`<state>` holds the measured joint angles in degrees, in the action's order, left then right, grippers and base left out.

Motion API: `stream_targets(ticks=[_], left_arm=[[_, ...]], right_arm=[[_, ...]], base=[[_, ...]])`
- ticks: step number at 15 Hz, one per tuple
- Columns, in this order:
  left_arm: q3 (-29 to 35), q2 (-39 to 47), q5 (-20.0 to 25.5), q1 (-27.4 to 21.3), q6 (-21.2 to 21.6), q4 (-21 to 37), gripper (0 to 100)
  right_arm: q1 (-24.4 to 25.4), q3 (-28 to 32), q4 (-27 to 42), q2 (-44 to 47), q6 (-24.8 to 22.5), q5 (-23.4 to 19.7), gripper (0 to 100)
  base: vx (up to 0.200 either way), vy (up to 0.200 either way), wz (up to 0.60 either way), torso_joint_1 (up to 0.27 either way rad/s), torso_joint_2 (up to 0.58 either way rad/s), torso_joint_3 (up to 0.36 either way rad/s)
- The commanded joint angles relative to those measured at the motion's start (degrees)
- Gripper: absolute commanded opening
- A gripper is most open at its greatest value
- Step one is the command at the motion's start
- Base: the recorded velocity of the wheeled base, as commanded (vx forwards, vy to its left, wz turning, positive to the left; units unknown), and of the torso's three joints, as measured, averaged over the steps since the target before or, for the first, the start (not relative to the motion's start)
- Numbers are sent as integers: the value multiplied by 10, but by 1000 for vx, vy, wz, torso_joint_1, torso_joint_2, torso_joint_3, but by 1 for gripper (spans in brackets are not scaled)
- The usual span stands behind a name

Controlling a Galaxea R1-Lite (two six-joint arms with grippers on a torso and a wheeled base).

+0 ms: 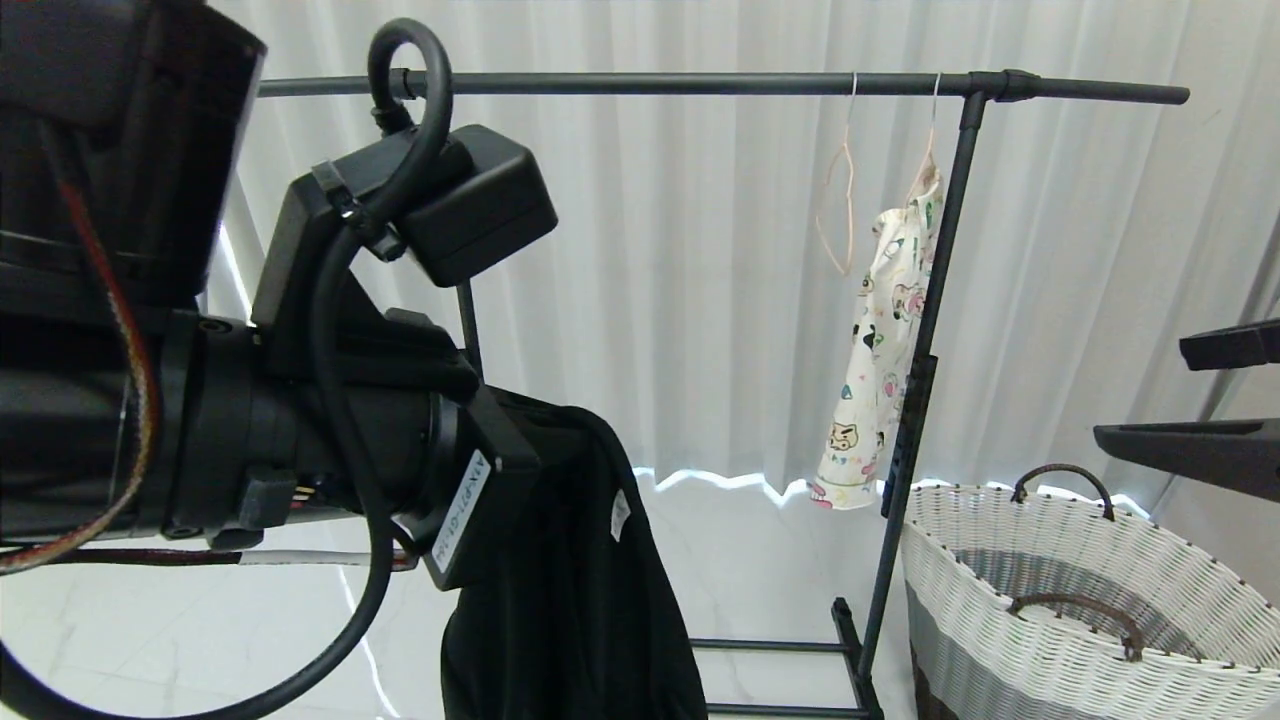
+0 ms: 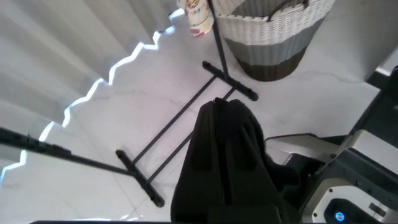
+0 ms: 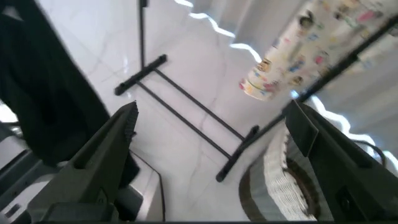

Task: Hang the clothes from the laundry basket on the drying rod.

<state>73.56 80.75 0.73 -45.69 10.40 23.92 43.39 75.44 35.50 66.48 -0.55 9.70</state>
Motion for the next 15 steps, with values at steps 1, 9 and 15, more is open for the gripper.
stream_targets(ticks=[1,9,15], left_arm=[[-25,-28,1,27,1,0,0],[-130,-116,1,140,1,1,0],[-148,-127,0,155,0,0,0]], right_arm=[[-91,-7,33,-6,-3,22,100],[-251,-133,33,-35,-95,132,100],[-251,-218,-65,-64,-137,166,100]], base=[[0,0,0,0,0,0],[0,0,0,0,0,0],[0,0,0,0,0,0]])
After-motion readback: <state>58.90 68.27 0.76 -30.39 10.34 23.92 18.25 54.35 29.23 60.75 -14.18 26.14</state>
